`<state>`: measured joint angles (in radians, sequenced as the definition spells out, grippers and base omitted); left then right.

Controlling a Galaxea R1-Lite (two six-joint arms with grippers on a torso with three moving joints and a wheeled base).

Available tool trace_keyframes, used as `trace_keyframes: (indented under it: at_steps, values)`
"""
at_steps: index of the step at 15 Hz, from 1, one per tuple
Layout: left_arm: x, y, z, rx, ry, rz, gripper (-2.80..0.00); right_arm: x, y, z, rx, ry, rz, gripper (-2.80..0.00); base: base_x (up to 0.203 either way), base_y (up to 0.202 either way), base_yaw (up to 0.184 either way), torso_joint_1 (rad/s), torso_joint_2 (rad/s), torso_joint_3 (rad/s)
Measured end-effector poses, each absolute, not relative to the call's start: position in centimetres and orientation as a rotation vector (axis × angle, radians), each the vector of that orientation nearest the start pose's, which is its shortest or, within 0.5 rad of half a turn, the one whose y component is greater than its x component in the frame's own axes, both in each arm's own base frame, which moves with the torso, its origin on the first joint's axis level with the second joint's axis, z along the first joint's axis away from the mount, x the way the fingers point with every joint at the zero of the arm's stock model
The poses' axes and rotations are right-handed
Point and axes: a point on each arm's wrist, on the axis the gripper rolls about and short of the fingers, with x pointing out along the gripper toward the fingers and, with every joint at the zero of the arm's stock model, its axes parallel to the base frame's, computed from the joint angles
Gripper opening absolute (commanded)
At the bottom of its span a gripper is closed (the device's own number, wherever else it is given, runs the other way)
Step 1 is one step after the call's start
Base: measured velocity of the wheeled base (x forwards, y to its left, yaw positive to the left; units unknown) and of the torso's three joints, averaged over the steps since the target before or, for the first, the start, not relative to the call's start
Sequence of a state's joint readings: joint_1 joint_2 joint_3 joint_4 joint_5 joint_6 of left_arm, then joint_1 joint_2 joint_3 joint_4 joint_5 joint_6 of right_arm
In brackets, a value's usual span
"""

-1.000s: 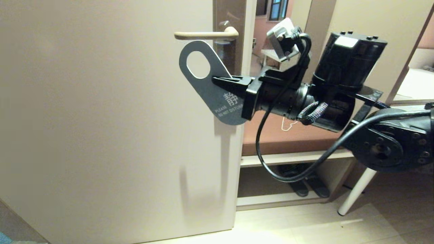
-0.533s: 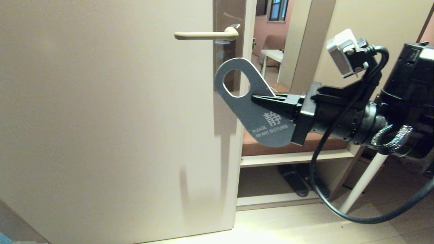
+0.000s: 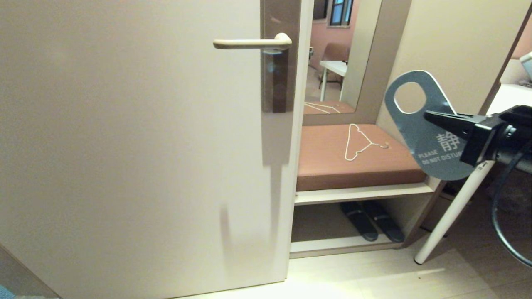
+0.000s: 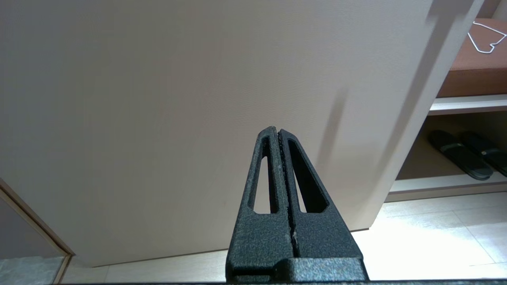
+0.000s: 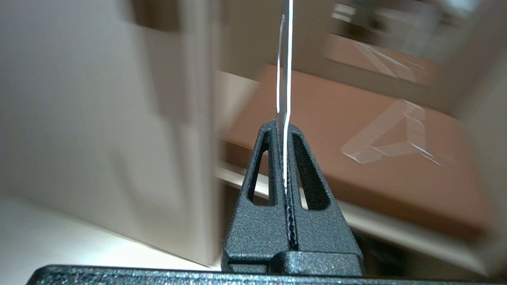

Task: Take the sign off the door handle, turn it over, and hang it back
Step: Hand it to the other hand

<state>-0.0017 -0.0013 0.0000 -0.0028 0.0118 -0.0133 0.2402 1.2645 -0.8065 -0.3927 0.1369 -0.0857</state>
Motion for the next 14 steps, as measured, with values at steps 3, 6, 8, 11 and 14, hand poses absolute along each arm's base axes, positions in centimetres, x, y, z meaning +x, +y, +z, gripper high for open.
trace_keyframes:
  at_steps: [3,6,8,11,14]
  values:
    - [-2.3,0.0,7.6,-0.013,-0.004,0.01,-2.8,16.7,2.2,26.6,-0.121,0.045,0.2,-2.8,0.0,0.0,0.0,0.0,0.0,0.0]
    - [-2.3,0.0,7.6,-0.013,-0.004,0.01,-2.8,13.2,0.6,25.7,-0.136,0.018,0.107,-2.8,0.0,0.0,0.0,0.0,0.0,0.0]
    - [-2.3,0.0,7.6,-0.014,-0.005,0.01,-2.8,10.9,0.1,24.5,-0.14,0.01,0.069,-2.8,0.0,0.0,0.0,0.0,0.0,0.0]
    - [-2.3,0.0,7.6,-0.013,-0.004,0.01,-2.8,6.9,-0.3,21.9,-0.141,0.018,0.017,-2.8,0.0,0.0,0.0,0.0,0.0,0.0]
    - [-2.3,0.0,7.6,-0.013,-0.004,0.01,-2.8,3.6,-0.1,18.4,-0.137,0.048,0.0,-2.8,0.0,0.0,0.0,0.0,0.0,0.0]
